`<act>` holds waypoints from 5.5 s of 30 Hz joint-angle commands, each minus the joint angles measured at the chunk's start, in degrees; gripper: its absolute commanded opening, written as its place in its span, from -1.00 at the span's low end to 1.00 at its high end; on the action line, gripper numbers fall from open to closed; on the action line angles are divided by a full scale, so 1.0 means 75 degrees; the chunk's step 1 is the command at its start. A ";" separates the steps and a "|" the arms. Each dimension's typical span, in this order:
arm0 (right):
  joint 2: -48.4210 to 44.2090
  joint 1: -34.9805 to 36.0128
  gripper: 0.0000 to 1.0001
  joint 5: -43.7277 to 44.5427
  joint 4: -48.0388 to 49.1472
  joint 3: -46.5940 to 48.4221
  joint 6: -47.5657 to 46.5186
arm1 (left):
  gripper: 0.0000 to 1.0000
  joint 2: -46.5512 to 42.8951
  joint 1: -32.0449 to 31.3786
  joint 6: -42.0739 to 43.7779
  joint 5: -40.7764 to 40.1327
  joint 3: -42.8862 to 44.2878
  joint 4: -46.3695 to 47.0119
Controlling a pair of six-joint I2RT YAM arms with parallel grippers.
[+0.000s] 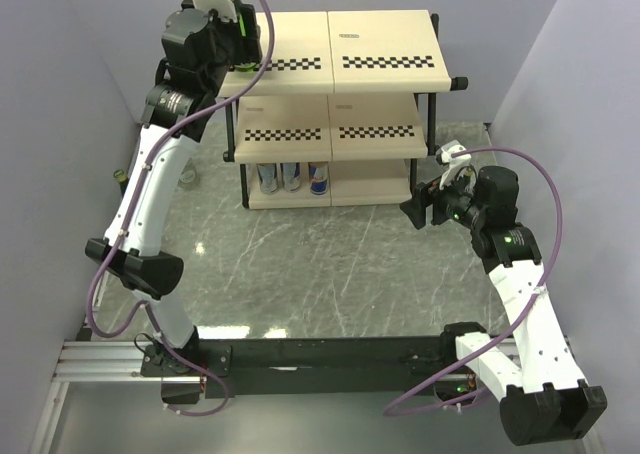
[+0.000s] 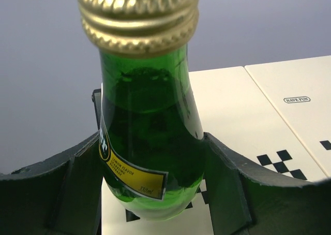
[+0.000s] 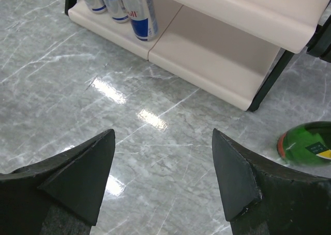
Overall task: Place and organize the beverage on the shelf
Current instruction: Place the drink on the shelf.
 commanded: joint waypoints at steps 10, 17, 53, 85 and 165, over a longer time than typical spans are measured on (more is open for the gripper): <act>-0.0100 -0.0040 0.61 -0.0178 0.0126 -0.0051 -0.0006 | -0.99 -0.0495 -0.0002 -0.0542 0.0338 0.0763 0.0983; -0.0100 -0.0040 0.61 -0.0225 0.0138 -0.0062 0.0006 | -0.99 -0.0565 -0.0002 -0.0753 0.0596 0.0915 0.0737; -0.0042 -0.0040 0.57 -0.0330 0.0137 -0.0074 0.0029 | -0.12 -0.0120 -0.0002 -0.0858 0.0421 0.0798 0.0983; -0.0053 -0.0051 0.57 -0.0307 0.0126 -0.0074 0.0029 | 0.20 0.0009 -0.0002 -0.0905 0.0421 0.0751 0.1018; -0.0240 -0.0063 0.63 -0.0330 0.0079 -0.0121 -0.0415 | 0.99 -0.1313 -0.0002 -0.1561 0.1569 -0.0220 0.1580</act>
